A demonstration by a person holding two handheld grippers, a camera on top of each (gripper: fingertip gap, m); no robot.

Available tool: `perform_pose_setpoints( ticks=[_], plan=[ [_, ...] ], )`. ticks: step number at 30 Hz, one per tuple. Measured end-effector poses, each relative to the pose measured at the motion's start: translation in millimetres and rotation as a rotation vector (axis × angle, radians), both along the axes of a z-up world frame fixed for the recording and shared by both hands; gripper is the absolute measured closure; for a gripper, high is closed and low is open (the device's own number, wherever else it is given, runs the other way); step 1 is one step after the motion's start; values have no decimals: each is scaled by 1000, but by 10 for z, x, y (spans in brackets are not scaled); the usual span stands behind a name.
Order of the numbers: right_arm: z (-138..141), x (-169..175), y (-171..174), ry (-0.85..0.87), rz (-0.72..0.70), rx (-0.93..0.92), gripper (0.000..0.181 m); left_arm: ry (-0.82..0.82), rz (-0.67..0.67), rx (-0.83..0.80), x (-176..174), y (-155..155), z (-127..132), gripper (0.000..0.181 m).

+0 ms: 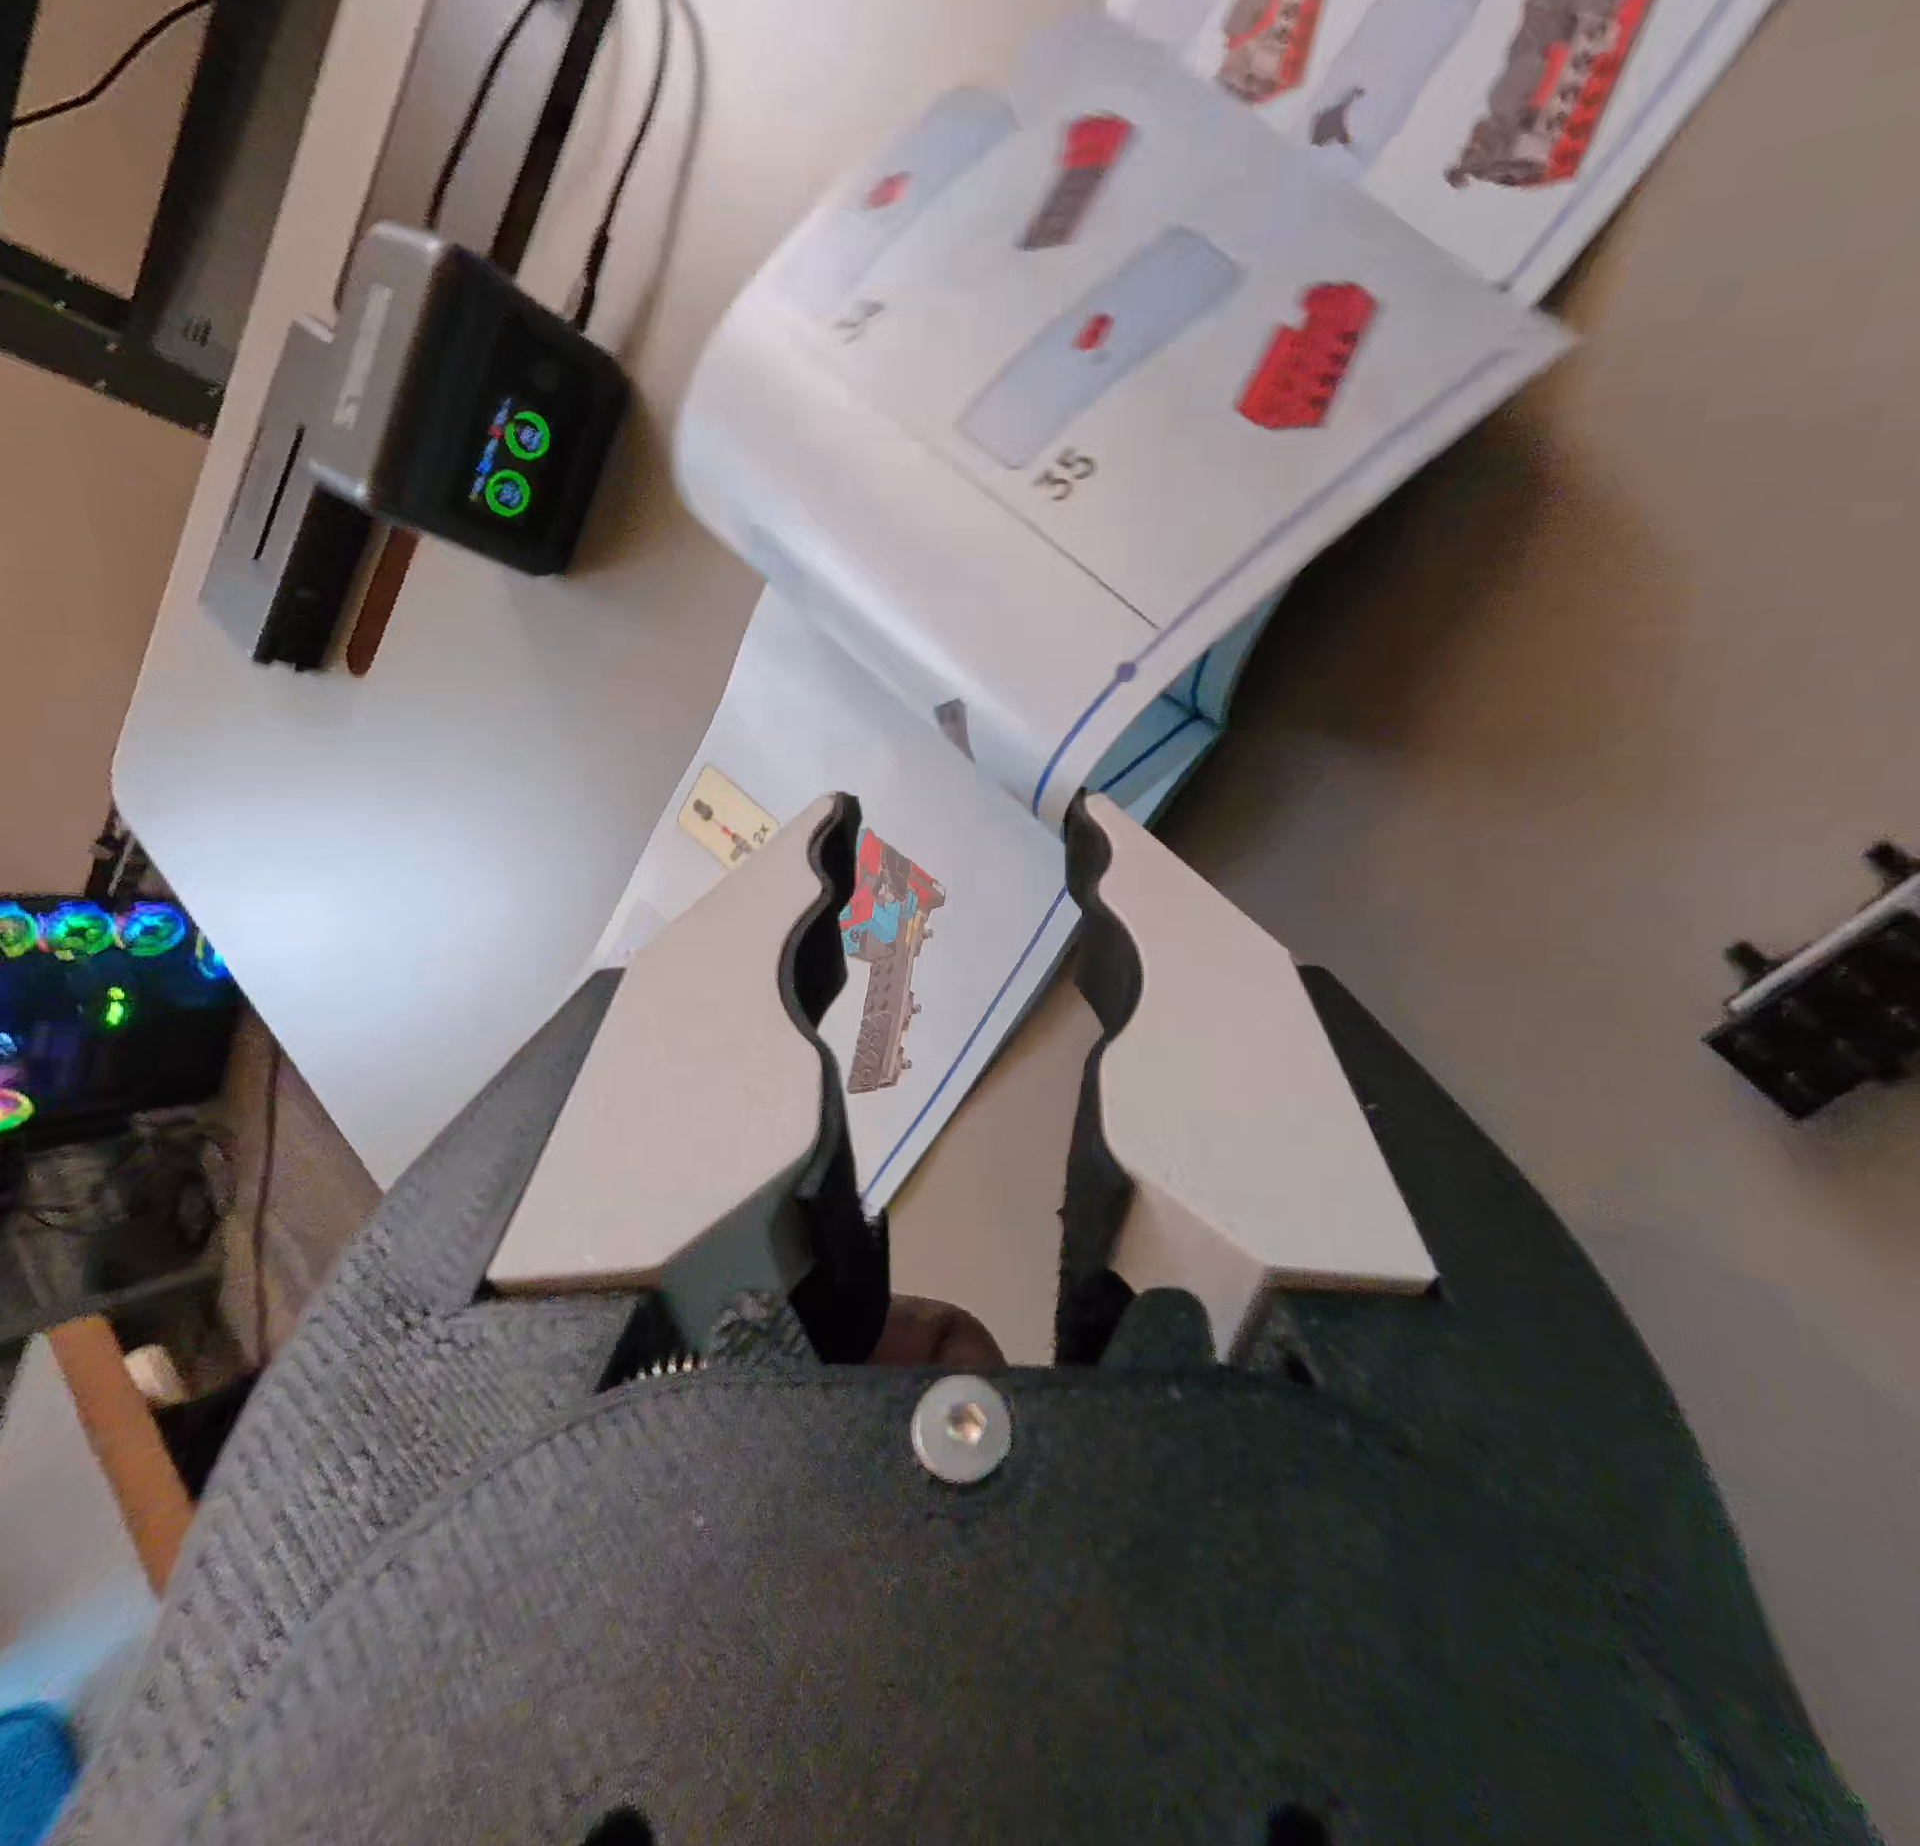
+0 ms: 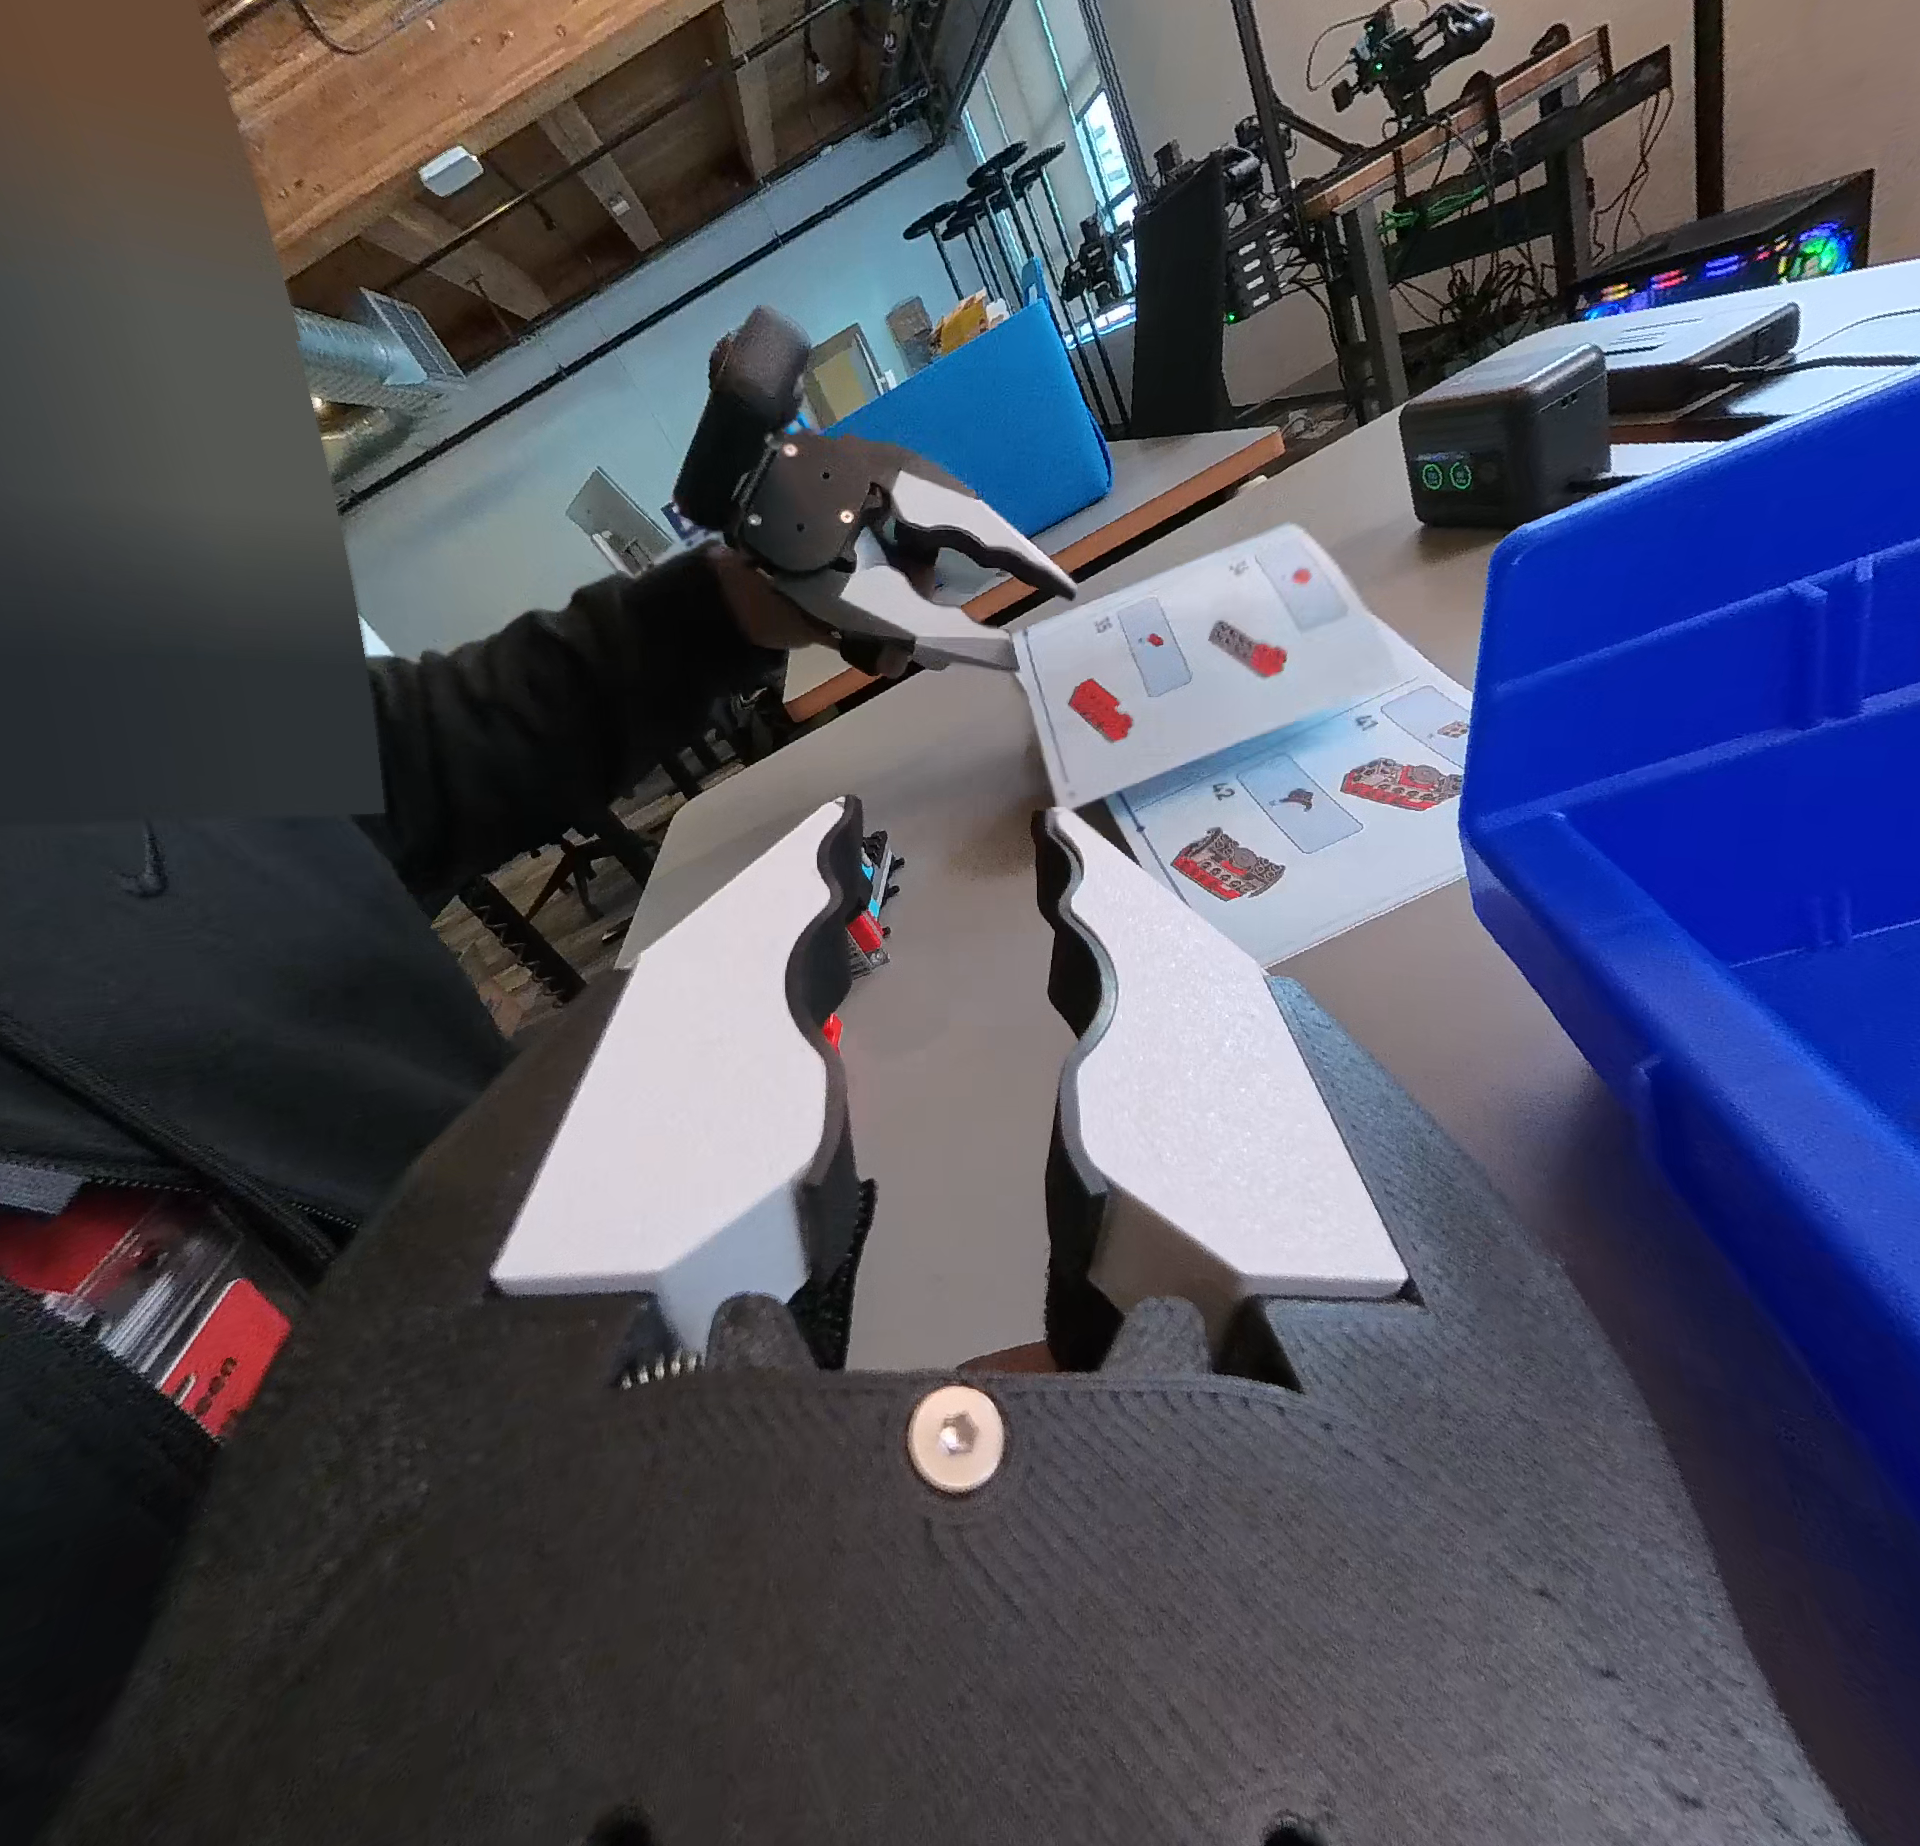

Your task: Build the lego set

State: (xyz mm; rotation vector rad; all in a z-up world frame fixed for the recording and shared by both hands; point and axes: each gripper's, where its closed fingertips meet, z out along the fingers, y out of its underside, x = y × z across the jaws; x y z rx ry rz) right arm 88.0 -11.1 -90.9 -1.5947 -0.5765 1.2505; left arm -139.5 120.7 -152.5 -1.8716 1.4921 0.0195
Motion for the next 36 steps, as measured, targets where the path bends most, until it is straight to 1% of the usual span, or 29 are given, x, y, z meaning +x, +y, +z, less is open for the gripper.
perform_pose_setpoints(
  ticks=[5, 8, 11, 15, 19, 21, 23, 26, 30, 36],
  plan=[
    [0, -2, -3, -2, 0, 2, 148, -237, 186, -4, -67, 73, 94, 141],
    [0, -3, -5, -3, 1, 4, 148, -428, 304, -42, -88, 83, 154, 141],
    [-2, -8, -11, -5, 4, 3, 148, -650, 409, -87, -107, 99, 242, 141],
    [-4, -20, -23, -7, 9, 4, 148, -994, 512, -169, -181, 167, 430, 143],
    [-6, -30, -34, -12, 12, 7, 148, -1315, 566, -249, -362, 290, 564, 151],
    [-8, -32, -34, -13, 12, 6, 148, -1364, 564, -258, -416, 335, 533, 158],
    [-9, -31, -32, -13, 11, 5, 148, -1333, 564, -248, -429, 369, 451, 164],
    [-14, -33, -30, -15, 11, 2, 148, -1311, 551, -205, -448, 393, 425, 170],
    [-18, -36, -31, -16, 13, 0, 148, -1360, 523, -150, -497, 387, 513, 174],
    [-35, -47, -6, -20, 6, -13, 148, -1441, 519, -77, -617, 352, 620, 177]
  ],
)
